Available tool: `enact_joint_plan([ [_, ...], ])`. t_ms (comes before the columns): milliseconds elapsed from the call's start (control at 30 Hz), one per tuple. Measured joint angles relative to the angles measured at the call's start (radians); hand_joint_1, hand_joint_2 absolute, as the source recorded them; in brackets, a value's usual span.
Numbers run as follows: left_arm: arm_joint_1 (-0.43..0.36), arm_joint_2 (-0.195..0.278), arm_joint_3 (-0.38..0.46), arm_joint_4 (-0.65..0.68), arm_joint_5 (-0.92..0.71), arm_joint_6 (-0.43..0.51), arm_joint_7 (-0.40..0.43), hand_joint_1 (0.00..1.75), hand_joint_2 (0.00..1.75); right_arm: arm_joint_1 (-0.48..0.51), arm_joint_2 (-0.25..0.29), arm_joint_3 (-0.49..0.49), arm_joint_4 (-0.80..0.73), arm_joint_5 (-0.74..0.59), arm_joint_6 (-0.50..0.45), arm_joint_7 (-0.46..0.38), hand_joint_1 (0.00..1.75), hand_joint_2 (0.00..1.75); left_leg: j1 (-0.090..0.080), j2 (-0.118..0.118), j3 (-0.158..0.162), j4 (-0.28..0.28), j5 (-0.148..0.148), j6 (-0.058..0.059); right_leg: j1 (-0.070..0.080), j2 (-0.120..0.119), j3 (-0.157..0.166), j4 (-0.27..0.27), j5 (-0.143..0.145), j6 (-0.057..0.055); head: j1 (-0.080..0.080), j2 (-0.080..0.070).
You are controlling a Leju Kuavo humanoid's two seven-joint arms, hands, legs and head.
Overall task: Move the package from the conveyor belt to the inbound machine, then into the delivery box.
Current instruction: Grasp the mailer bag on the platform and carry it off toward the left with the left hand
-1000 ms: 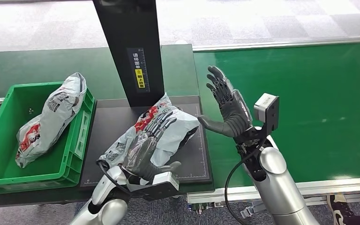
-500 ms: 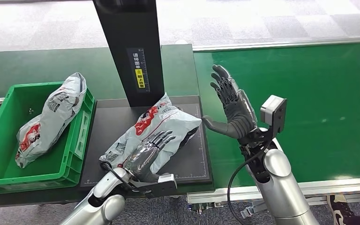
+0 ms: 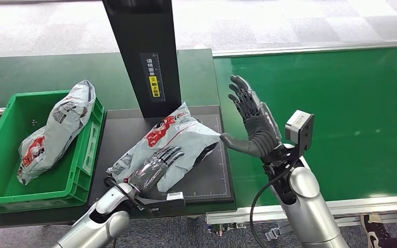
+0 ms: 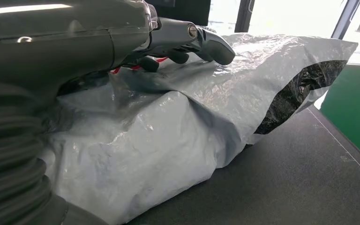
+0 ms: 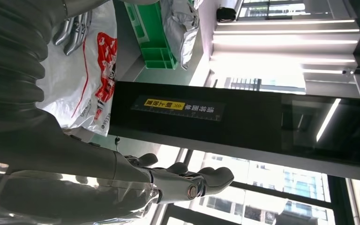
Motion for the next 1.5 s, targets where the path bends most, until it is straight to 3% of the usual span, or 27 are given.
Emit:
enact_joint_plan([
  [67,-0.001,0.004,-0.004,0.003,-0.002,0.002,-0.003,1.75,1.75,0.000,0.001,0.000,0.000,0.001,0.000,0.000,0.00,1.75,0.000,0.000,0.001,0.000,0.000,0.000,0.000,0.000,0.001,0.000,0.000,0.000,0.000,0.000],
  [433,0.001,0.018,-0.015,0.000,0.002,0.058,-0.013,1.75,1.75,0.009,0.008,0.000,0.000,0.013,0.000,0.002,0.00,1.75,0.000,0.000,0.002,0.000,0.000,0.000,0.000,0.000,0.002,0.000,0.000,0.000,0.000,0.000],
  [733,0.010,0.038,-0.007,-0.080,0.053,0.102,-0.029,1.75,1.75,0.008,0.009,0.000,0.000,0.016,-0.004,0.007,0.00,1.75,0.000,0.000,0.001,0.000,0.000,0.000,0.000,0.000,0.001,0.000,0.000,0.000,0.000,0.000],
  [967,0.018,0.050,0.010,-0.204,0.100,0.188,-0.045,1.75,1.75,0.004,0.013,0.000,0.003,0.015,-0.023,0.019,0.00,1.75,0.000,0.000,0.000,0.000,0.000,0.000,0.000,0.000,0.001,0.000,0.000,0.000,0.000,0.000],
  [1233,0.065,0.065,0.076,-0.426,0.126,0.368,-0.095,1.75,1.75,0.001,0.014,0.000,0.012,0.008,-0.042,0.021,0.00,1.75,0.000,0.000,-0.001,0.000,0.000,0.000,0.000,0.000,0.000,0.000,0.000,0.000,0.000,0.000],
  [1500,0.099,0.070,0.147,-0.576,0.114,0.454,-0.111,1.75,1.75,-0.003,0.015,0.000,0.019,0.000,-0.058,0.019,0.00,1.75,0.000,0.000,0.000,0.000,0.000,0.000,0.000,0.000,0.000,0.000,0.000,0.000,0.000,0.000],
])
